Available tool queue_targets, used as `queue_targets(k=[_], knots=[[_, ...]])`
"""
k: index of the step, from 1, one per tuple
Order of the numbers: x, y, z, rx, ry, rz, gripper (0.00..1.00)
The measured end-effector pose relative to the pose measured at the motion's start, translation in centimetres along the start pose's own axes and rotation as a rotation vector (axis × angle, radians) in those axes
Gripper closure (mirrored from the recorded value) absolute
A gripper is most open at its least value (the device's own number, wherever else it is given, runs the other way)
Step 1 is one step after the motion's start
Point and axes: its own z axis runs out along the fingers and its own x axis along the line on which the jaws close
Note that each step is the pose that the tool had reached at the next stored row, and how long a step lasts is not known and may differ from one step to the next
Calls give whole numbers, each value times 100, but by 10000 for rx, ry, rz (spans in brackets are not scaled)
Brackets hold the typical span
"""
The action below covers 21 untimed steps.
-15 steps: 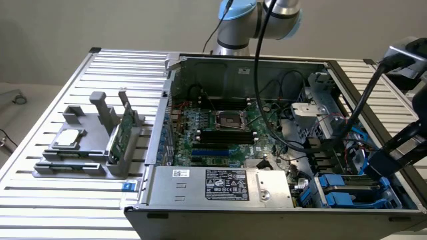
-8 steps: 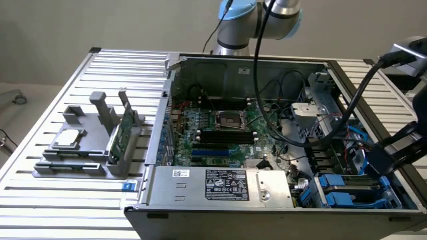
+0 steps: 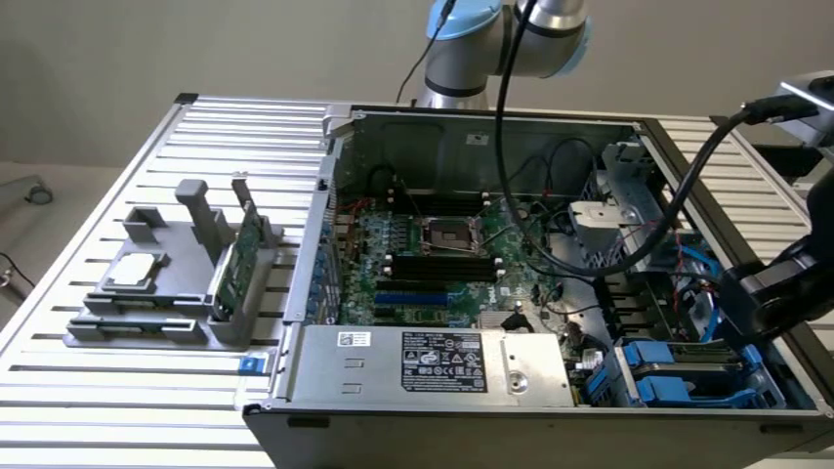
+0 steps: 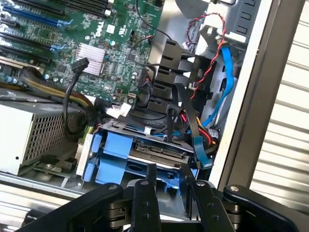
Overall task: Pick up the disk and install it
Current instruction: 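Insert the first disk wire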
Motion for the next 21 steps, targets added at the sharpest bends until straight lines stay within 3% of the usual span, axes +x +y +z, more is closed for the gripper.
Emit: queue_targets(k=[21], knots=[[0,0,8,250,-175,3786,67]])
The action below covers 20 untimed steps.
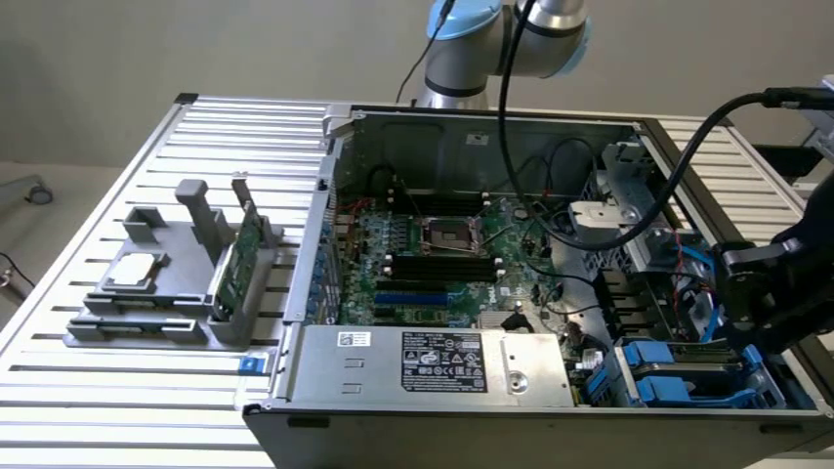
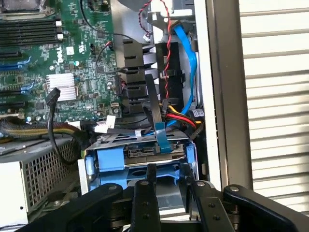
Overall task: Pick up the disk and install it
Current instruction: 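Insert the first disk wire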
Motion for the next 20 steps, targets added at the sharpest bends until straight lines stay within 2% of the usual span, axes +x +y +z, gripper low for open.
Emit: queue_targets(k=[9,20], knots=[[1,-1,15,108,-75,1625,67],[6,-4,84,240,-167,3614,67]])
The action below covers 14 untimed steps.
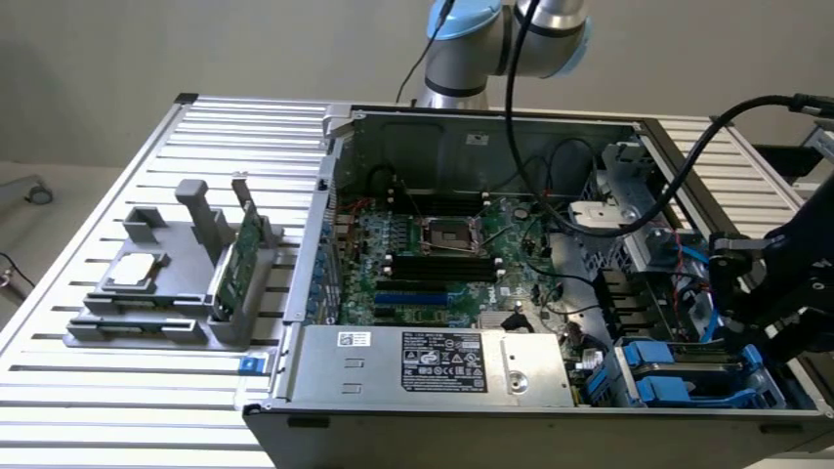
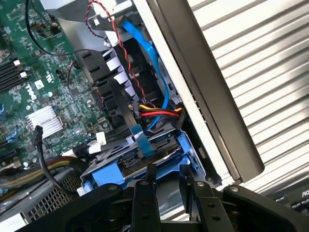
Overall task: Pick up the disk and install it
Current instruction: 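Insert the first disk wire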
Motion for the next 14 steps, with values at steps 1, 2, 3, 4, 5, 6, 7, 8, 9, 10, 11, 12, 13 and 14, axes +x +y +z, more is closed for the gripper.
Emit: queue_targets(k=[1,2,3,4,5,6,7,8,9,10,11,12,13,14], knots=[[1,0,7,12,-8,178,67],[1,-1,16,25,-17,374,67],[1,-1,25,37,-25,554,67],[2,-2,34,49,-34,732,67],[3,-2,43,60,-42,918,67],[3,-3,53,71,-50,1078,67],[4,-3,62,80,-57,1214,67],[5,-2,72,88,-62,1332,67],[7,-1,83,96,-68,1435,67],[9,0,93,102,-72,1530,67],[11,2,102,107,-75,1623,67],[13,5,107,111,-78,1686,67],[16,10,110,114,-80,1742,67],[19,15,110,116,-81,1781,67]])
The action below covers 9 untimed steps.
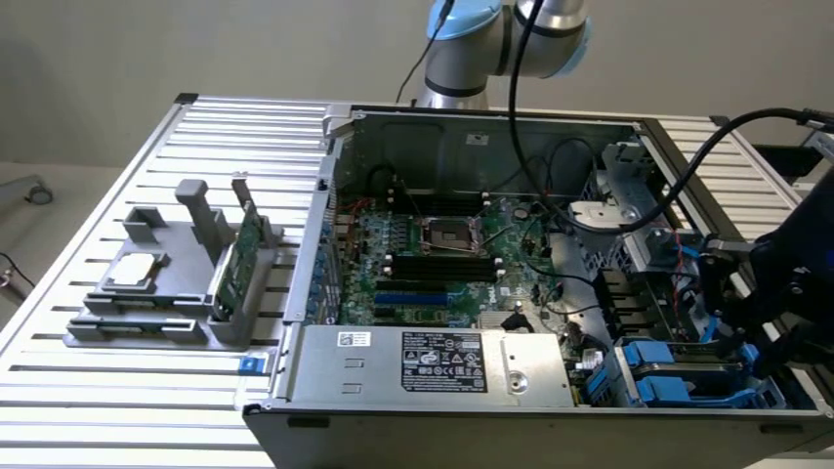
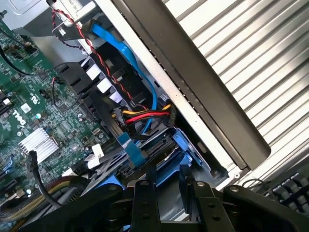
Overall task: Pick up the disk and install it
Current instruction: 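Insert the first disk wire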
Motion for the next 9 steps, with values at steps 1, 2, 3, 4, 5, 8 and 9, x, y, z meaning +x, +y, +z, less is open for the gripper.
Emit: queue_targets(k=[1,2,3,4,5,8,9], knots=[[5,6,-1,2,-2,31,67],[10,13,-1,5,-4,60,67],[15,19,-1,7,-5,94,67],[20,26,-1,10,-7,136,67],[24,31,-1,13,-10,184,67],[37,48,-1,23,-16,329,67],[40,55,-1,25,-18,373,67]])
